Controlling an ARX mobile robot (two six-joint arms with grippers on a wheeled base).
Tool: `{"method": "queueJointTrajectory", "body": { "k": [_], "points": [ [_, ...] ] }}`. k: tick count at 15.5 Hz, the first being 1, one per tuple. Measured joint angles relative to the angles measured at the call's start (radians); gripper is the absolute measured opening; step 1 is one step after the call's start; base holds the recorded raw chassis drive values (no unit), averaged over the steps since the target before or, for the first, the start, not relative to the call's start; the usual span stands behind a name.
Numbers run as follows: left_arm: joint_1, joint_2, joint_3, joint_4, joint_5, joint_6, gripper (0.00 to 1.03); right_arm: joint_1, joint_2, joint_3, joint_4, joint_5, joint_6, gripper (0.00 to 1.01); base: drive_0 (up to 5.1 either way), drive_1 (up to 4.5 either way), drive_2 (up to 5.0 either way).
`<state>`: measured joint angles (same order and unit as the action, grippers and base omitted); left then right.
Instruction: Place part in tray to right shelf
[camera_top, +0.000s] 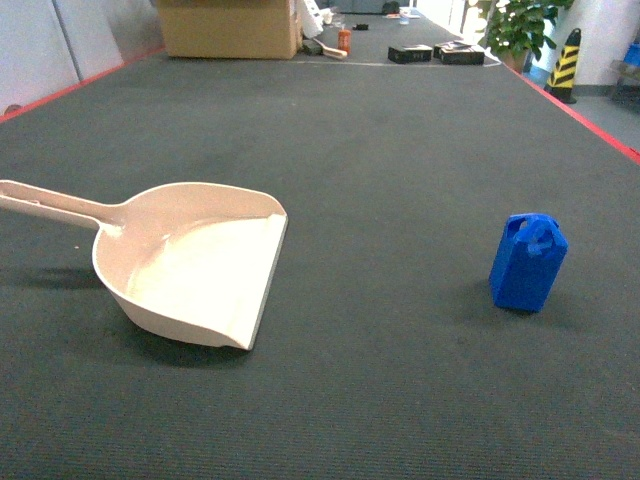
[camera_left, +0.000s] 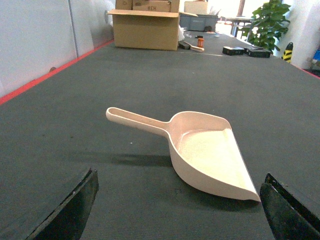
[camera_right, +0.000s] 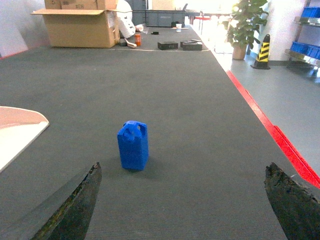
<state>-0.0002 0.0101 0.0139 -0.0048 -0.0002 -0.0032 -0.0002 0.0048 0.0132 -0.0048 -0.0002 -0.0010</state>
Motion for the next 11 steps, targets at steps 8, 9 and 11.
{"method": "queueJointTrajectory", "body": {
  "k": [8,9,11],
  "points": [
    [0.000,0.000,0.000,0.000,0.000,0.000,0.98,0.000,0.000,0.000,0.000,0.000,0.000,0.98,0.0,0.00,0.0],
    [0.000,0.000,0.000,0.000,0.000,0.000,0.98,0.000,0.000,0.000,0.000,0.000,0.000,0.98,0.0,0.00,0.0],
    [0.015,0.126,0.038,-0.081,-0.068,-0.019,0.98,0.000,0.000,0.000,0.000,0.000,0.000,0.98,0.0,0.00,0.0]
  ]
}}
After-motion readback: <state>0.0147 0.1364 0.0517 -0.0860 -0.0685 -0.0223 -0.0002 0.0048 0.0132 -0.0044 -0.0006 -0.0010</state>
